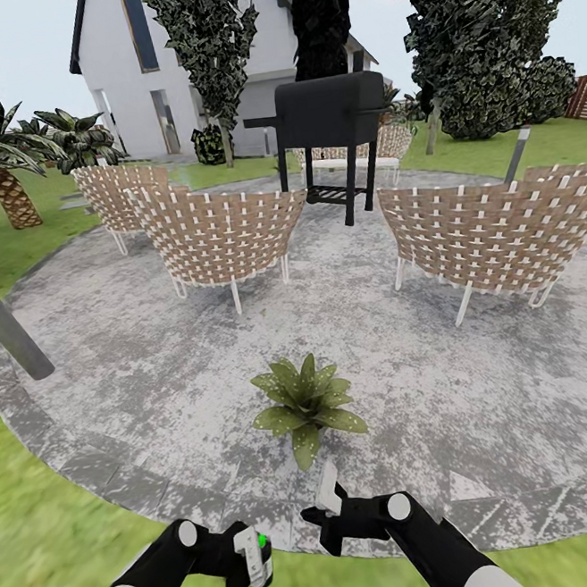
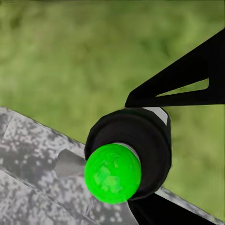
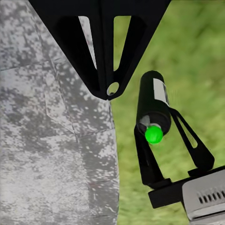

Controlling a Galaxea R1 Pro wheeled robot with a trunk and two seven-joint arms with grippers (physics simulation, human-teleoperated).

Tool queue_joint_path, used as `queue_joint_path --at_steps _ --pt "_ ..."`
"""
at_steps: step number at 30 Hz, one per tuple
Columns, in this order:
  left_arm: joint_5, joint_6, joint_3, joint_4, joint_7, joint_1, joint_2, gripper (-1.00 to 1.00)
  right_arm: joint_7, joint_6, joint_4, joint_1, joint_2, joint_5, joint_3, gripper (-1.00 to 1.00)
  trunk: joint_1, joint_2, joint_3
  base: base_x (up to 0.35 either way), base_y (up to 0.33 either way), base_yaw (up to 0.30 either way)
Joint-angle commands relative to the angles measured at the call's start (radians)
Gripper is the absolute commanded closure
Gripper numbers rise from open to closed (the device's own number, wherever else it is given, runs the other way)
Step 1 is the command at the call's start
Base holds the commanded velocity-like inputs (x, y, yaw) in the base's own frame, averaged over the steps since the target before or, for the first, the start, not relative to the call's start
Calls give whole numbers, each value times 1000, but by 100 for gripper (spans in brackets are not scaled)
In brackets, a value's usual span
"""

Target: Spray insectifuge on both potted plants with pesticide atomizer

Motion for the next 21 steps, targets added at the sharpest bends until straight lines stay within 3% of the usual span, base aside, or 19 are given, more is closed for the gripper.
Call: queue_joint_path --at_steps 1,6,17,21 --pt "-4 -8 -4 -2 0 0 -1 100 0 -6 -1 0 0 11 -1 100 0 0 -1 0 0 0" --pt "-3 -5 -2 -1 0 -10 -30 100 0 -6 0 0 0 11 -1 100 0 0 -1 0 0 0" --pt "-2 -1 0 -3 5 -16 -64 100 0 -6 0 0 0 12 -1 100 0 0 -1 0 0 0" --pt "24 -3 1 -3 4 -23 -67 100 0 -6 0 0 0 12 -1 100 0 0 -1 0 0 0"
